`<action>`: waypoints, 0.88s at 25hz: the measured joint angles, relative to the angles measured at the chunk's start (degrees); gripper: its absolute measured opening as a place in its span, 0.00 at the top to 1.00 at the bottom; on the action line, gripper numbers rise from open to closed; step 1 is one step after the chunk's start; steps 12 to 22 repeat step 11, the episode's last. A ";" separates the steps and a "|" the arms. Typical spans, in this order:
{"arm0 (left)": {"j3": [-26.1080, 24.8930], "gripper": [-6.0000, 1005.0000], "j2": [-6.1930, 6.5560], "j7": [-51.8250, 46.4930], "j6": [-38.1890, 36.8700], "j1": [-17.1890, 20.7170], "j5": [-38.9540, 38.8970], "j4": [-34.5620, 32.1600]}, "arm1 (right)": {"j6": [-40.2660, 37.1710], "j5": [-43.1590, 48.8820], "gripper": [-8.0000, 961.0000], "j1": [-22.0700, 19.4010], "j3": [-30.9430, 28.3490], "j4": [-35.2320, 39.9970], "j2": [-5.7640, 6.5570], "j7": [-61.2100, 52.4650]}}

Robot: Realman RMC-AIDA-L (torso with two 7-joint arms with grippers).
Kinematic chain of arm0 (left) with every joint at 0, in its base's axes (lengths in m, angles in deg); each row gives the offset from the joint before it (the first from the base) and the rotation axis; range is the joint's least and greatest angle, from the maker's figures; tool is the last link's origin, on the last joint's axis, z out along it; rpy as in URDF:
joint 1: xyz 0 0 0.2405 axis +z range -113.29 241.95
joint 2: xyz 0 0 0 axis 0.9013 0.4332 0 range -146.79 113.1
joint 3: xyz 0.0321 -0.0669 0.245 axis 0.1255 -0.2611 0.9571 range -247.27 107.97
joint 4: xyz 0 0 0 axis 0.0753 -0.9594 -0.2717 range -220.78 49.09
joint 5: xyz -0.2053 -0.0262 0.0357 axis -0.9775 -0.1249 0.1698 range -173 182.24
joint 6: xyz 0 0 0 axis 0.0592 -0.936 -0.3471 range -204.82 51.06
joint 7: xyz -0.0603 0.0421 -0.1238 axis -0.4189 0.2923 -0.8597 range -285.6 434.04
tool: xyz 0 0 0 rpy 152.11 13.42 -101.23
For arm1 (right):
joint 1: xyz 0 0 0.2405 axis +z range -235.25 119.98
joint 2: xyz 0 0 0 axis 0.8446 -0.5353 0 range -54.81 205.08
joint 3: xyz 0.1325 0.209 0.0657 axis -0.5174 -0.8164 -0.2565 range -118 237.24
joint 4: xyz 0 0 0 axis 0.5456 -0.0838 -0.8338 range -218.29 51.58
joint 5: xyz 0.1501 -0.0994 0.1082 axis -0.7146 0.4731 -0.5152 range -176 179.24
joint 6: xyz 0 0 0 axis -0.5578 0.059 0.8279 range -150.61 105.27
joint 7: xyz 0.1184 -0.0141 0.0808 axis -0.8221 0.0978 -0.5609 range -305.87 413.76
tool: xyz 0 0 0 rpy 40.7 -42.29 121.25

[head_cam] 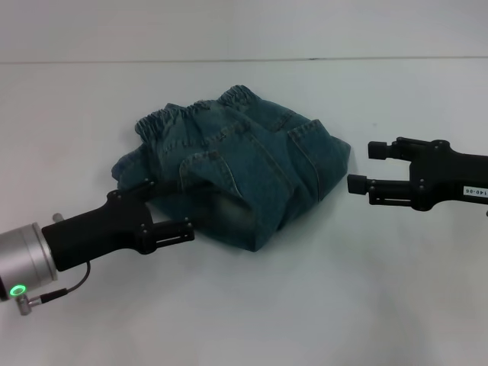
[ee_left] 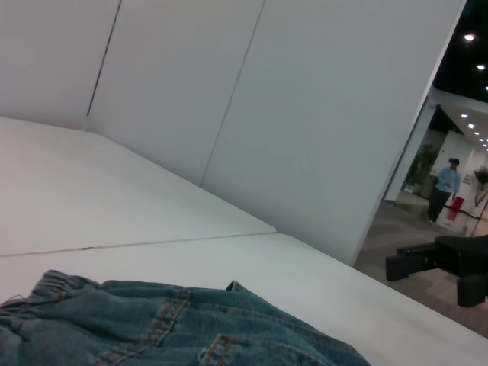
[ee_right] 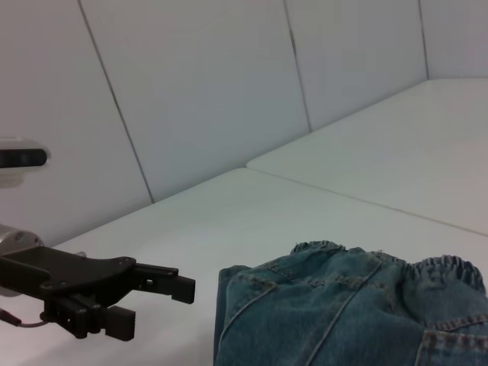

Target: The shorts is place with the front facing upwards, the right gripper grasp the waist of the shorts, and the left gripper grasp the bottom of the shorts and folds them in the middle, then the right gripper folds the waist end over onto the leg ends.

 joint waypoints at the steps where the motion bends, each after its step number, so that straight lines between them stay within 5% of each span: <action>1: -0.17 0.06 0.00 0.05 0.13 0.04 -0.02 -0.01 | 0.09 -0.03 0.11 0.09 0.04 0.00 0.00 0.00; 22: -0.25 0.06 -0.04 0.39 1.09 0.17 -0.10 0.06 | 1.40 0.15 0.11 0.51 0.16 0.00 0.00 -0.62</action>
